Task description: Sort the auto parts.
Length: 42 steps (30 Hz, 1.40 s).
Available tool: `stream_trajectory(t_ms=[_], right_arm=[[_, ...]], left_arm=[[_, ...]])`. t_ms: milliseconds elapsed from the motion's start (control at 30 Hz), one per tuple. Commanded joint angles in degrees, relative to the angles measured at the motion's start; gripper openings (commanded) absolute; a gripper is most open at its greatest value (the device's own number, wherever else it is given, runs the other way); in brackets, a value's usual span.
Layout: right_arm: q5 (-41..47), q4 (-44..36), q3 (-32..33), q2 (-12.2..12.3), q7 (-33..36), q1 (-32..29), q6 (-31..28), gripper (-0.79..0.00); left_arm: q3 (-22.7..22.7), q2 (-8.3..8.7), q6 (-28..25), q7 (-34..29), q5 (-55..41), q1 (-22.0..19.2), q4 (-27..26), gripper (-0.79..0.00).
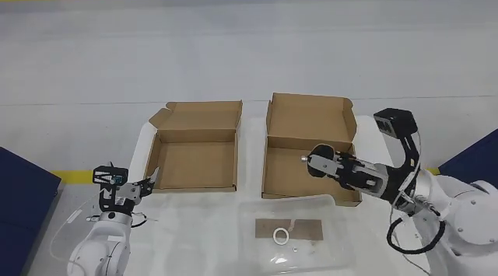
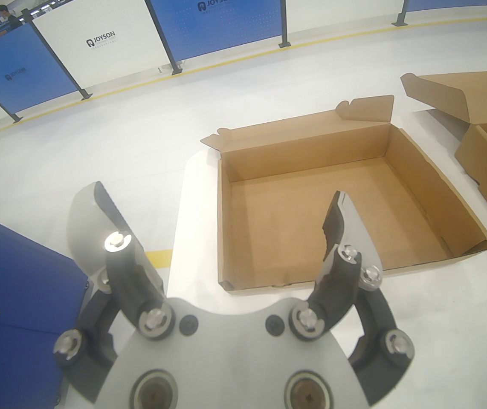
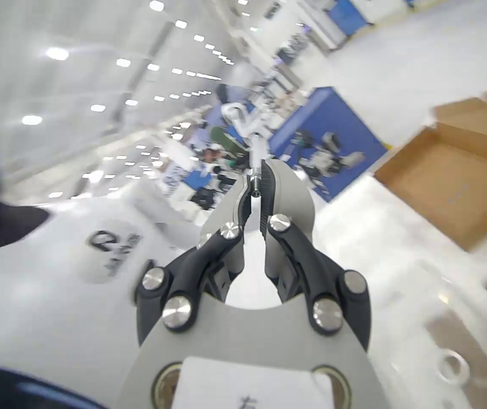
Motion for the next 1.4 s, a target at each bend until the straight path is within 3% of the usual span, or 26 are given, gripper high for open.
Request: stream_trajectory(t_ms=[0, 233, 500, 567, 700, 900, 1367], right_arm=[[-7.3, -0.4, 0.4, 0.1, 0.0, -0.6, 3.6, -0.785], [-23.5, -1.1, 0.8, 0.8, 1.8, -2.1, 11.1, -0.785], [-24.2, -1.2, 0.8, 0.8, 1.7, -2.2, 11.2, -0.785], [-31.8, -1.6, 0.5, 1.0, 1.3, -2.3, 13.2, -0.785], [-44.2, -0.6, -4.3, 1.2, 3.9, 0.7, 18.1, -0.785], [-56.1, 5.5, -14.6, 0.8, 9.5, 9.7, 22.9, -0.785], [-64.3, 24.4, -32.7, -2.6, 14.5, 24.0, 27.1, -0.785]], left_arm=[[0.0, 0.00, 0.0, 0.0, 0.0, 0.0, 0.0, 0.000], [0.0, 0.00, 0.0, 0.0, 0.0, 0.0, 0.0, 0.000], [0.0, 0.00, 0.0, 0.0, 0.0, 0.0, 0.0, 0.000], [0.0, 0.00, 0.0, 0.0, 0.0, 0.0, 0.0, 0.000], [0.0, 0.00, 0.0, 0.0, 0.0, 0.0, 0.0, 0.000], [0.0, 0.00, 0.0, 0.0, 0.0, 0.0, 0.0, 0.000], [0.0, 0.00, 0.0, 0.0, 0.0, 0.0, 0.0, 0.000]])
